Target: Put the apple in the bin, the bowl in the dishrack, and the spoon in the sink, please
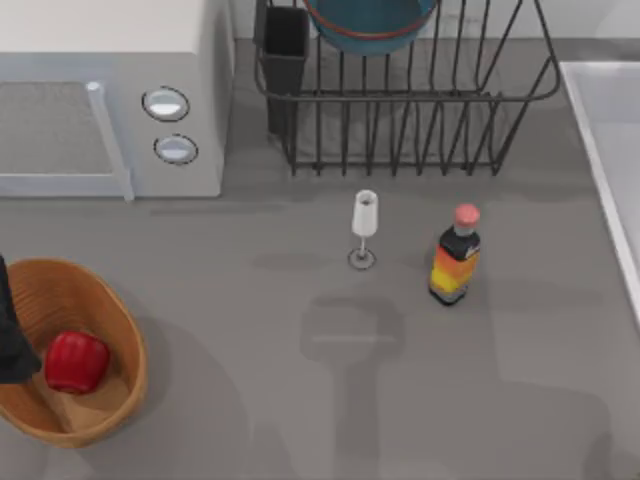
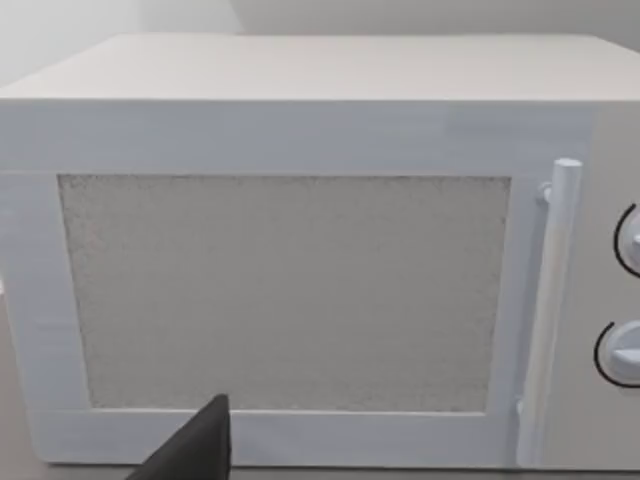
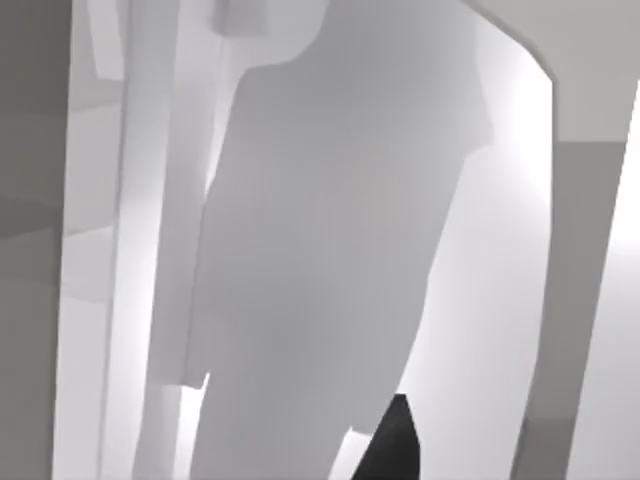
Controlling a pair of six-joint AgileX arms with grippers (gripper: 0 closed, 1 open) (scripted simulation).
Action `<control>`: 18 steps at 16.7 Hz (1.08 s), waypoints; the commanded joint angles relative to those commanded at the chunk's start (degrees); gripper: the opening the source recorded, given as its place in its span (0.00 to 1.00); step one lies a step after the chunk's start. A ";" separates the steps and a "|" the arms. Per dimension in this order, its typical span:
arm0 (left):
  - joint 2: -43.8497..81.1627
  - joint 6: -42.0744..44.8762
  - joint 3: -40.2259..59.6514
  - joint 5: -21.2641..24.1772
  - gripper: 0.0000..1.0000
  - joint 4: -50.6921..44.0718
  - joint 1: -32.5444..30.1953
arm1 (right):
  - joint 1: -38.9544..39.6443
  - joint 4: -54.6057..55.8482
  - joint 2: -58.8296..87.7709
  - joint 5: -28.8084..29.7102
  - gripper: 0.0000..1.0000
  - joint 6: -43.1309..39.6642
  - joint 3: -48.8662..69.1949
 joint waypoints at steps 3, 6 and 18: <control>0.00 0.00 0.00 0.00 1.00 0.00 0.00 | 0.08 3.32 -1.42 -0.01 0.00 -0.02 -4.93; 0.00 0.00 0.00 0.00 1.00 0.00 0.00 | 0.20 7.40 -3.82 -0.02 0.00 0.05 -11.04; 0.00 0.00 0.00 0.00 1.00 0.00 0.00 | 0.43 18.24 -8.66 -0.05 0.00 -0.01 -26.96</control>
